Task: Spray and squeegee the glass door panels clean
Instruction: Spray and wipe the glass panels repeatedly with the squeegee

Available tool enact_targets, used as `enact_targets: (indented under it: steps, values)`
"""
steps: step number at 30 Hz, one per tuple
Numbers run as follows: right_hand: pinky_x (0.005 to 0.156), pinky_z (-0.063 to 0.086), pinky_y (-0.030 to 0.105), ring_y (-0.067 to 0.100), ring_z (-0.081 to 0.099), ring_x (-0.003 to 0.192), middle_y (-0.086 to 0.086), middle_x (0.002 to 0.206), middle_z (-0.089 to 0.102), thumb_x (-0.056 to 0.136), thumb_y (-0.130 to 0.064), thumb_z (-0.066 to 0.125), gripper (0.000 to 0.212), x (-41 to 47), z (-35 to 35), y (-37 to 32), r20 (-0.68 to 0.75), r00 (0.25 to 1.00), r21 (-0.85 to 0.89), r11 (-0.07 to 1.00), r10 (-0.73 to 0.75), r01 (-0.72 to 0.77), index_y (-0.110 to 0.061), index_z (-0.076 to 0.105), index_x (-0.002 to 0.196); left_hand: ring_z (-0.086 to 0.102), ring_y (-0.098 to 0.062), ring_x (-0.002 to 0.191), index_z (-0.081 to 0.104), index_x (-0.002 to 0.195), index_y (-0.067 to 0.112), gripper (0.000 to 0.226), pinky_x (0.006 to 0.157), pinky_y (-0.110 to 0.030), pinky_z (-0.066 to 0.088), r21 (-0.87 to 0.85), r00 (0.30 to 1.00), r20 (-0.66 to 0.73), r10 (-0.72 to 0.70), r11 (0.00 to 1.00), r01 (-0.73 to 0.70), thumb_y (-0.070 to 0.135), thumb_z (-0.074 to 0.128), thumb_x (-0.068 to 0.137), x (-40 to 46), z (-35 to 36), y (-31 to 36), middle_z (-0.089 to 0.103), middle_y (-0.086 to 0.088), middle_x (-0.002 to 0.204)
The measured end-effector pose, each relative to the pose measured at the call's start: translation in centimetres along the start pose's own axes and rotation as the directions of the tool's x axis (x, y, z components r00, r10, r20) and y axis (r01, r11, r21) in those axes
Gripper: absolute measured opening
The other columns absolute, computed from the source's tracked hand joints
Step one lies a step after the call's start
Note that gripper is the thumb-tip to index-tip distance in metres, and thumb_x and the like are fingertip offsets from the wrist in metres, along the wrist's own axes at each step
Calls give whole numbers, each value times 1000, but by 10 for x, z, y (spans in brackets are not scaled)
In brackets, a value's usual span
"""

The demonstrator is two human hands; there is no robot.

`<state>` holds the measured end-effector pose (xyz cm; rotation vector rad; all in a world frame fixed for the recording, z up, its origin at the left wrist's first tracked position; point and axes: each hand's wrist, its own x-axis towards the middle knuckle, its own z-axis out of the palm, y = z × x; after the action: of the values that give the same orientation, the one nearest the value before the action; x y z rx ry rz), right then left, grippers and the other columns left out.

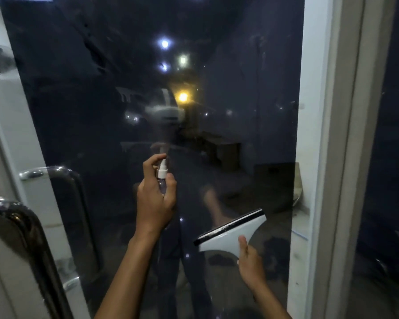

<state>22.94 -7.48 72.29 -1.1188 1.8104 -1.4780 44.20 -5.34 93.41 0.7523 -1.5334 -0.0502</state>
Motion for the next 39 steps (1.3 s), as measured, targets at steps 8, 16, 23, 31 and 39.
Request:
enact_targets:
  steps: [8,16,23,31,39]
  values:
    - [81,57,44,16,67,81,2,82,68,89,-73,24,71,-31,-24,-36,-12,985,-18,985,-172,171,-16,66,94,61,-9,68,46,126,32,38,60,-15,43,-14,998,42,-47,999,47,7,54,98,-43,11,4,62,21,99]
    - [65,49,42,17,59,66,-5,61,56,91,-74,18,69,-30,-28,-105,59,883,-204,860,-466,468,-19,48,65,61,-13,68,45,126,33,33,60,-31,47,15,994,-84,-64,998,66,18,49,97,-21,-17,-1,63,6,92]
    - [75,47,41,29,62,83,1,80,66,91,-71,13,60,-34,-9,-168,259,757,-395,649,-601,650,-26,46,69,61,-8,71,43,129,27,34,58,-17,44,93,978,-200,-65,992,85,10,51,100,7,-53,-9,60,11,94]
    - [74,50,40,19,62,77,-7,73,65,89,-74,12,63,-45,14,-176,303,734,-359,641,-608,679,-30,55,76,61,-7,69,43,126,25,28,55,-16,44,134,981,-186,-47,988,72,13,49,101,23,-70,-14,59,10,85]
    - [67,35,36,25,64,86,1,88,70,98,-66,15,64,-66,59,-244,418,538,-363,408,-732,838,-24,63,96,62,-7,72,41,132,31,33,55,-19,48,84,980,-199,-27,995,45,18,47,102,22,-82,-19,58,13,89]
